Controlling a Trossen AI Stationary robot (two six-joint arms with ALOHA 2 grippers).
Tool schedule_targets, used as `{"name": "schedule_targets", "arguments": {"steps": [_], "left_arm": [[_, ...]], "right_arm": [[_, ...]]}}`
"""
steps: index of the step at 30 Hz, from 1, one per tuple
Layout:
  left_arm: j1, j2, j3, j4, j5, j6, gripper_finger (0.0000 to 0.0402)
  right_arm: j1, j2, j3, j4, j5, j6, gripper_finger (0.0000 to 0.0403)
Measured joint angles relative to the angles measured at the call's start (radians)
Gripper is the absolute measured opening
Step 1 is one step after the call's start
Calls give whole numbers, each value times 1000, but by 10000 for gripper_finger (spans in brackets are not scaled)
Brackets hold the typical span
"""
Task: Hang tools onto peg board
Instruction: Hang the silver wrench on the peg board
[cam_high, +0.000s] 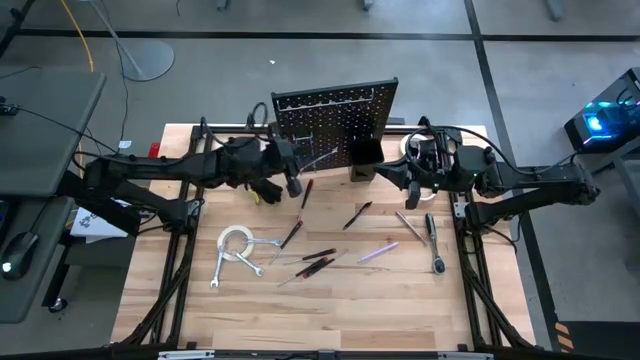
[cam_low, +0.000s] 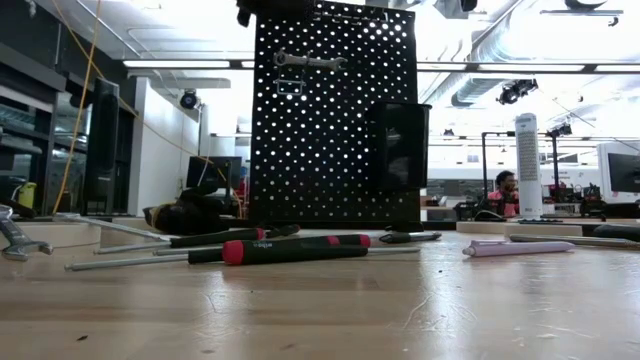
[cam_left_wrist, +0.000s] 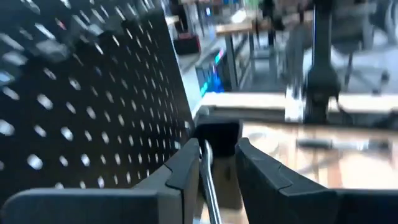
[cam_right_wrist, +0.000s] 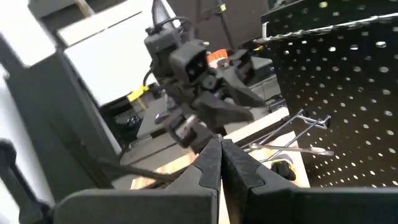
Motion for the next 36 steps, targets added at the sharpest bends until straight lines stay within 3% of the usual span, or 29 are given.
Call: {"name": "schedule_targets", "arguments": {"steps": [4, 10, 17, 20, 25, 36], "left_arm": [[0, -34, 1, 38, 5, -34, 92], [-1, -143, 21, 27, 110, -75, 91], [-10, -228, 22, -314, 112, -247, 44], [-35, -204, 21, -411, 113, -299, 8], [-93, -109, 21, -457, 108, -292, 2], [-108, 11, 20, -479, -50, -335, 0]], "right_arm": [[-21, 41, 0, -2, 38, 17, 0], [-124, 173, 0, 47, 38, 17, 0], [-257, 293, 0, 205, 10, 51, 0], [-294, 315, 0, 208, -38, 79, 0], [-326, 364, 0, 230, -65, 123, 0], [-343, 464, 36, 289, -89, 120, 0]]}}
